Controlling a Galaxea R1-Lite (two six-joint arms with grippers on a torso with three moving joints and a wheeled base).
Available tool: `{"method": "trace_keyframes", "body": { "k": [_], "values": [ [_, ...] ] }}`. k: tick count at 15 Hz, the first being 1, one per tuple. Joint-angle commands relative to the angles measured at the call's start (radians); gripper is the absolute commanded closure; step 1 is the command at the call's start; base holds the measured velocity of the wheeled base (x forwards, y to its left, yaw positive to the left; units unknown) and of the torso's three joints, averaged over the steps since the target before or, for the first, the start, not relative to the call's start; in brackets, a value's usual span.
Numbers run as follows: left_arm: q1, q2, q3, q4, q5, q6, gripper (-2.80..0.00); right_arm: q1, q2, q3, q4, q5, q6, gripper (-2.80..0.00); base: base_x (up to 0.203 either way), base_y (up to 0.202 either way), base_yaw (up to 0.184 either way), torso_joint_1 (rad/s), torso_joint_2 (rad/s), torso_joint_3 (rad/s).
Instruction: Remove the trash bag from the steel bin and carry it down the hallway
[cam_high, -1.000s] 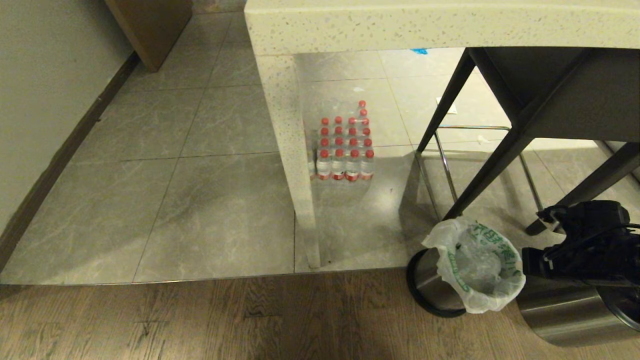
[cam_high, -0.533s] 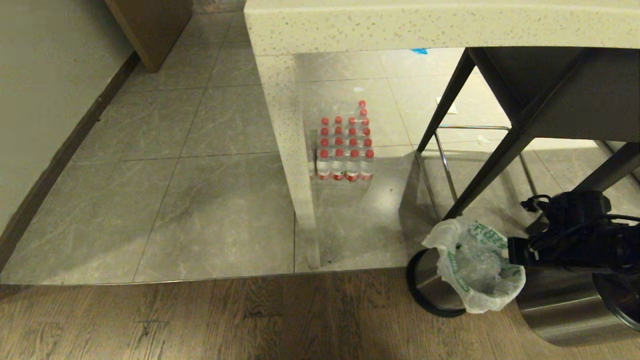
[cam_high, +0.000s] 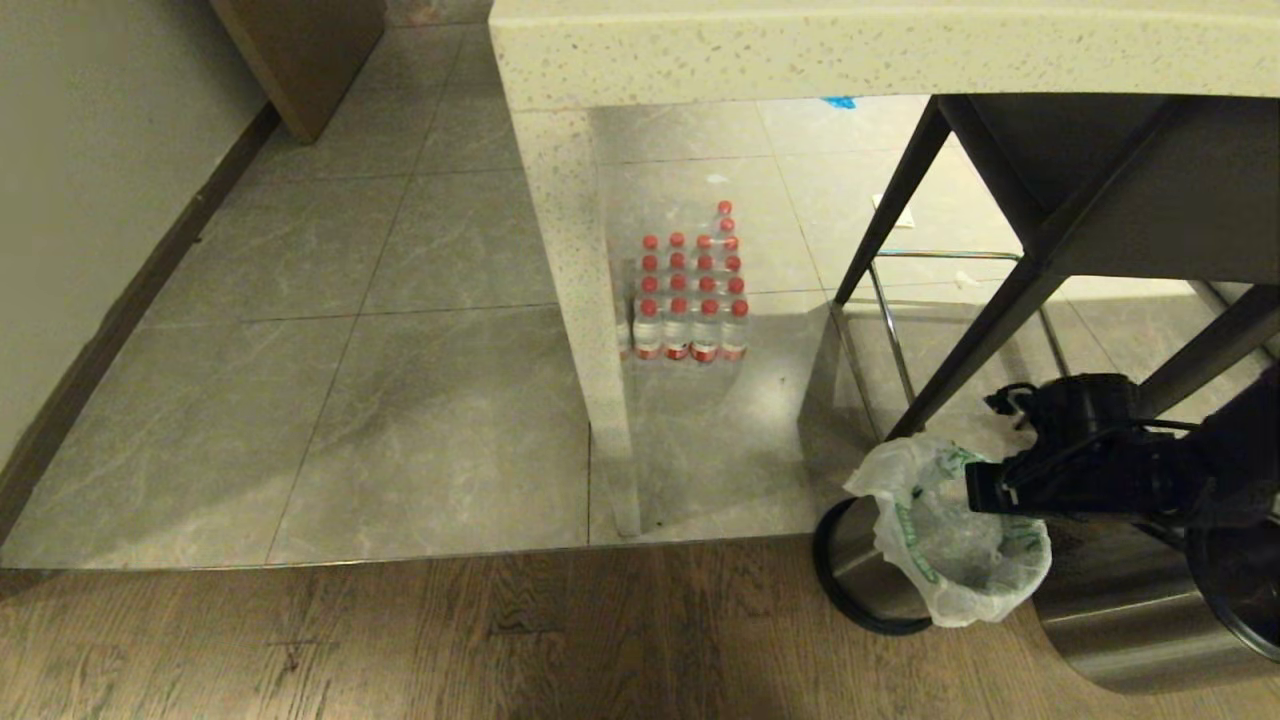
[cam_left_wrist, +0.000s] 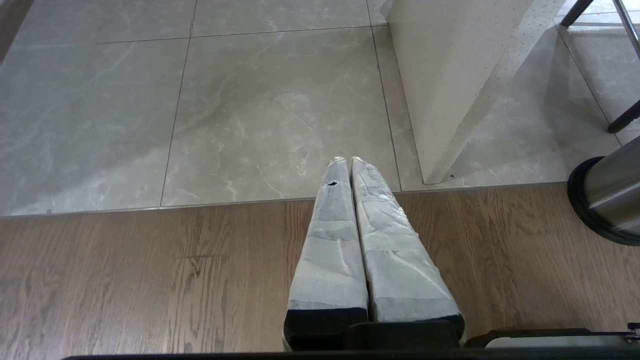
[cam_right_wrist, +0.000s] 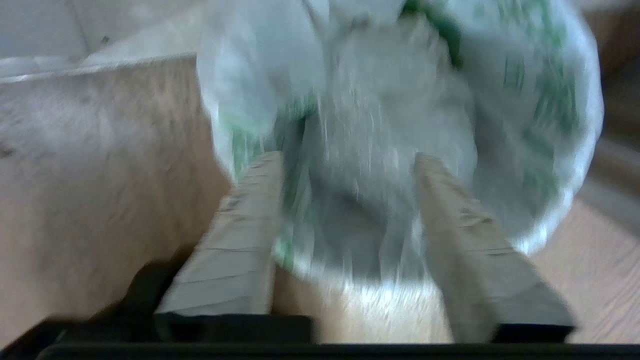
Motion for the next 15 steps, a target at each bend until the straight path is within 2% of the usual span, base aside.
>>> {"method": "trace_keyframes", "body": {
  "k": [1,2,7,15],
  "values": [
    [0.000,0.000,0.000,0.000,0.000,-0.001,0.00,0.044,0.084,-0.071,-0.005,-0.056,0.003,-2.80,0.000,0.000,0.000,0.000,0.00,0.000],
    [0.000,-0.001,0.002,0.000,0.001,-0.001,0.00,0.068,0.107,-0.096,-0.007,-0.084,0.004,-2.80,0.000,0.000,0.000,0.000,0.00,0.000],
    [0.000,-0.002,0.002,0.000,0.001,-0.001,0.00,0.091,0.185,-0.177,-0.014,-0.097,0.007,-2.80,0.000,0.000,0.000,0.000,0.00,0.000],
    [0.000,0.000,0.001,0.000,0.001,-0.001,0.00,0.060,0.102,-0.141,-0.022,-0.096,-0.089,-2.80,0.000,0.000,0.000,0.000,0.00,0.000]
  ]
}}
